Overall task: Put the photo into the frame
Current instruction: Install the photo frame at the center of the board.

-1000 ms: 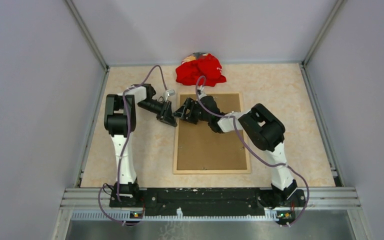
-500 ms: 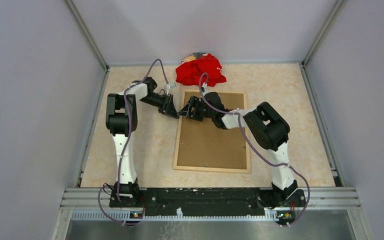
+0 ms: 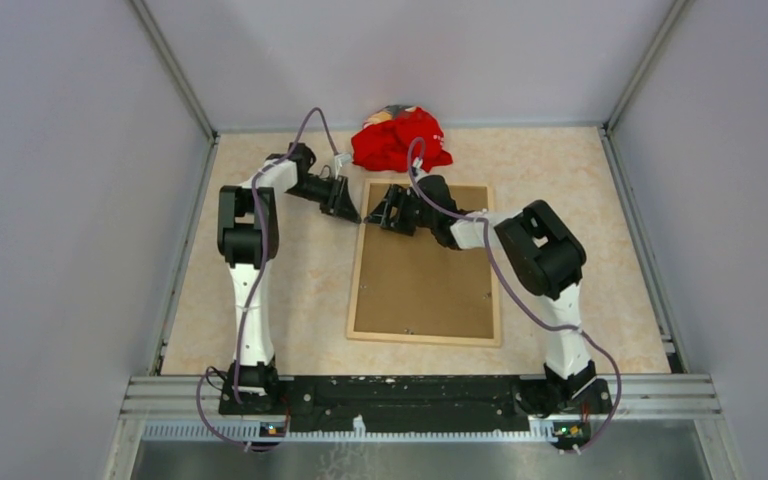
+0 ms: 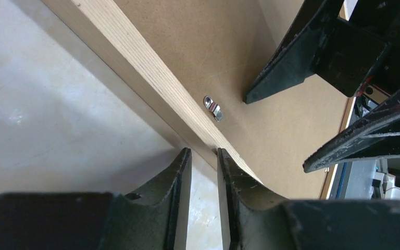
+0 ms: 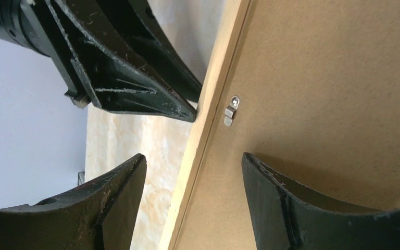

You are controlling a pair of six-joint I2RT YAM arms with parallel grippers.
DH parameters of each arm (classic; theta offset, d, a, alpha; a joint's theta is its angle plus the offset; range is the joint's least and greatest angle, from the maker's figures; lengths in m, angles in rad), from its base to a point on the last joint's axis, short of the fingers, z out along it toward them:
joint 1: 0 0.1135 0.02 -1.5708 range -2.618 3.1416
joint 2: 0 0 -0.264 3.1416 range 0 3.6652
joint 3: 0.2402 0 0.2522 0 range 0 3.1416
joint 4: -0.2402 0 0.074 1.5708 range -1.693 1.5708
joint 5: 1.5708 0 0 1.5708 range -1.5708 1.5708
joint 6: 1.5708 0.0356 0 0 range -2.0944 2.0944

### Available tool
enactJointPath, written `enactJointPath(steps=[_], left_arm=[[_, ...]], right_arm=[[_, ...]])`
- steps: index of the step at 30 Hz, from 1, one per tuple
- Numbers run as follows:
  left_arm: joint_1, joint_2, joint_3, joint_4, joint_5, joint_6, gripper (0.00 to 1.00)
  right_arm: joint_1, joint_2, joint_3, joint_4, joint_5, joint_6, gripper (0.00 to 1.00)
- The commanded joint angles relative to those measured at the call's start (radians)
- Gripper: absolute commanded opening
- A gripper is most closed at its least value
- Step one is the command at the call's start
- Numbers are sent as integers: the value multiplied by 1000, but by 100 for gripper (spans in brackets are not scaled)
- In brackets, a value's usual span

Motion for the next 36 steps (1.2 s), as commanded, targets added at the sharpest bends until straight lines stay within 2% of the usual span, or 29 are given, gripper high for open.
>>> enactJointPath(steps=[1, 6, 12, 36], left_arm=[[-26, 27, 17, 4, -13, 11, 28], [-34, 26, -5, -10, -62, 33, 21], [-34, 23, -32, -10, -74, 38, 18], [-34, 11, -58, -4, -74, 50, 16]], right_arm=[[-18, 27, 59, -82, 16, -56, 68], [-16, 54, 92, -93, 5, -65, 68], [-8, 95, 138, -109, -19, -61, 68], [21, 131, 163, -114, -36, -6, 67]])
